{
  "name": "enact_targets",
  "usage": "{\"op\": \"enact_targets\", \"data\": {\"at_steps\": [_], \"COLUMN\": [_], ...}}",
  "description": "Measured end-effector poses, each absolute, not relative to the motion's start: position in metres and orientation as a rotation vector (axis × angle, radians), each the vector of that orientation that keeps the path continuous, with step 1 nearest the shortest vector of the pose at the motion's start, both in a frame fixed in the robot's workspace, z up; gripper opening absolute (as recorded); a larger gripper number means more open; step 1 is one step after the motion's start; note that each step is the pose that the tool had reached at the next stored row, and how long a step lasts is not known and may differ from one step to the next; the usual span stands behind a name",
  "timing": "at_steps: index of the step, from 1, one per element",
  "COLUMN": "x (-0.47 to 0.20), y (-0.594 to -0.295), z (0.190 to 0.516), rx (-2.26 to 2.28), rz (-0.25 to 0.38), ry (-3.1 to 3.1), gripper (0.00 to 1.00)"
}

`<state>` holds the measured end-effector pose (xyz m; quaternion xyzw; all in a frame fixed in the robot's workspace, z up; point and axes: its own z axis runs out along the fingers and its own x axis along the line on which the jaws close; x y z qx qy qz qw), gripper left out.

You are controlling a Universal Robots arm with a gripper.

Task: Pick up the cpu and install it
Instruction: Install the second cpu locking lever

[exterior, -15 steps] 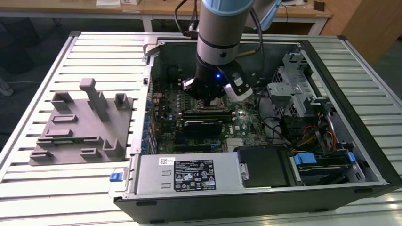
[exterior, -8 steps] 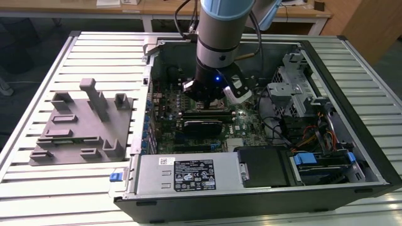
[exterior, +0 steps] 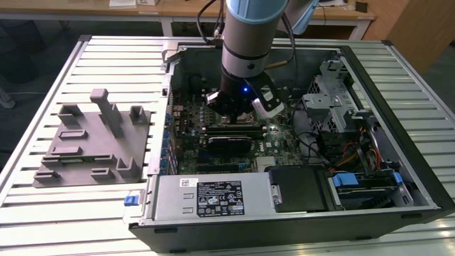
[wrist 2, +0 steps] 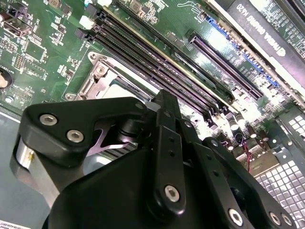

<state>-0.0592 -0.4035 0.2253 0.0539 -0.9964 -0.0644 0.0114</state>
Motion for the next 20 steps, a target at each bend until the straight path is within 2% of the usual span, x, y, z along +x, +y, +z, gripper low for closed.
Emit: {"op": "enact_targets", "data": {"at_steps": [14, 20], "x": [-0.063, -0.064], "y": [-0.404, -0.404], "z": [0.215, 0.212], "rx": [0.168, 0.168], "rz": [-0.203, -0.24], "ry": [-3.105, -3.103], "gripper": [0.11, 0.11]}}
